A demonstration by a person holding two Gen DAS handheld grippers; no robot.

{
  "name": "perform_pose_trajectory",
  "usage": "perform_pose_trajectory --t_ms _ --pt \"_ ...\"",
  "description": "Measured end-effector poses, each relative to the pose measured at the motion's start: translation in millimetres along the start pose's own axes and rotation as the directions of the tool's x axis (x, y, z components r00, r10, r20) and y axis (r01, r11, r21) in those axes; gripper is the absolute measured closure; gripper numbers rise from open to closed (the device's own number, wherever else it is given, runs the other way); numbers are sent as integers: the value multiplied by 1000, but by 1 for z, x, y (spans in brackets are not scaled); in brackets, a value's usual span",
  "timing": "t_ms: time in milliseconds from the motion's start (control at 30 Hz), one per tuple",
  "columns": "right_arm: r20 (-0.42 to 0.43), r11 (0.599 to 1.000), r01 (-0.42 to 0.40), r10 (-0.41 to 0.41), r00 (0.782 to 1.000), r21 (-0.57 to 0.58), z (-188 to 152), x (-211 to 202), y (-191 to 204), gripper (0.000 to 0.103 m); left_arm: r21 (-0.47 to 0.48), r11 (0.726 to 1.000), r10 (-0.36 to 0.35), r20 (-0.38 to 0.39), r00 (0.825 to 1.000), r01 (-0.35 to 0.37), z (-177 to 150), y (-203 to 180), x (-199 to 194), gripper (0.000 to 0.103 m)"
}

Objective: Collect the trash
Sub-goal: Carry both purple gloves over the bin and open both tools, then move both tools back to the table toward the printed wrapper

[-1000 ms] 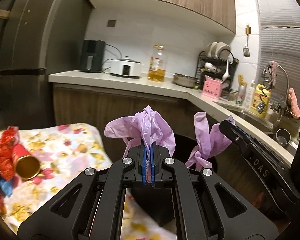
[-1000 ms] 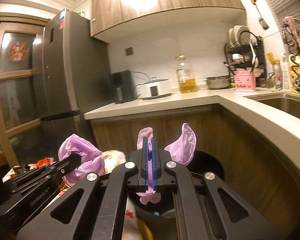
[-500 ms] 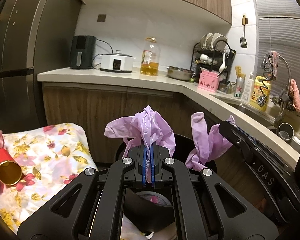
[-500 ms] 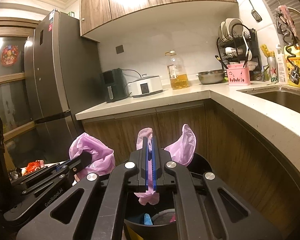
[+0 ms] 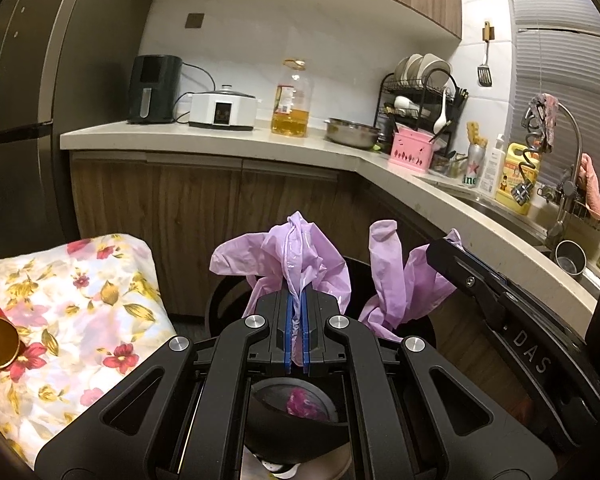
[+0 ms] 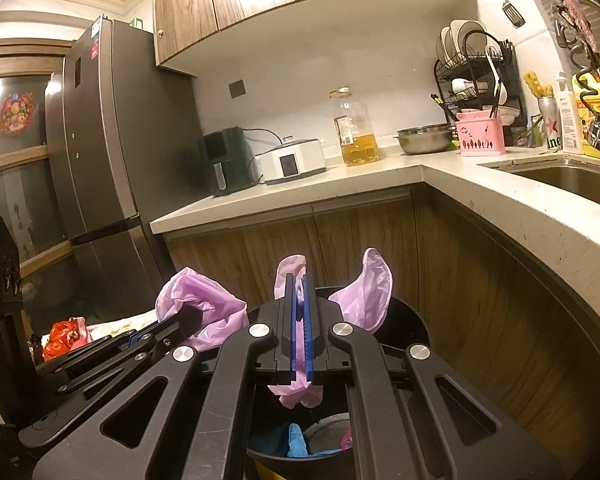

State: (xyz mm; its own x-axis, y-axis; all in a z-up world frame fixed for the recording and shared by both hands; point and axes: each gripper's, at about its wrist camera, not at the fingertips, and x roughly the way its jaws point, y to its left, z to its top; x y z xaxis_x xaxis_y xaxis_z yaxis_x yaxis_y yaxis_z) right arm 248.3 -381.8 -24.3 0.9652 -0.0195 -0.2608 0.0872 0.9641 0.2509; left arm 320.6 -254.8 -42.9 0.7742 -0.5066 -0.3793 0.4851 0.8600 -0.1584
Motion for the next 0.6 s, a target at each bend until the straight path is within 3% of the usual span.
perform_pose_trajectory --t_ms 233,333,433,533,600 --pt "-20 1000 0 0 1000 10 -2 5 -4 98 8 1000 -3 -12 1000 3 -3 -1 5 100" --pt "-18 1000 2 -2 1000 17 -2 5 -6 89 16 1000 -1 -22 1000 2 -4 -2 7 100" --pt "-18 1000 5 -5 1000 27 -2 5 -8 79 13 1000 -1 -37 999 1 -5 -1 10 96" --pt "-19 1000 12 -12 1000 28 -4 4 -9 79 23 1000 6 -44 999 -5 -7 -3 12 92" --pt "-20 999 16 -15 1000 32 -5 3 -9 78 26 1000 13 -44 999 -12 -8 -3 11 82"
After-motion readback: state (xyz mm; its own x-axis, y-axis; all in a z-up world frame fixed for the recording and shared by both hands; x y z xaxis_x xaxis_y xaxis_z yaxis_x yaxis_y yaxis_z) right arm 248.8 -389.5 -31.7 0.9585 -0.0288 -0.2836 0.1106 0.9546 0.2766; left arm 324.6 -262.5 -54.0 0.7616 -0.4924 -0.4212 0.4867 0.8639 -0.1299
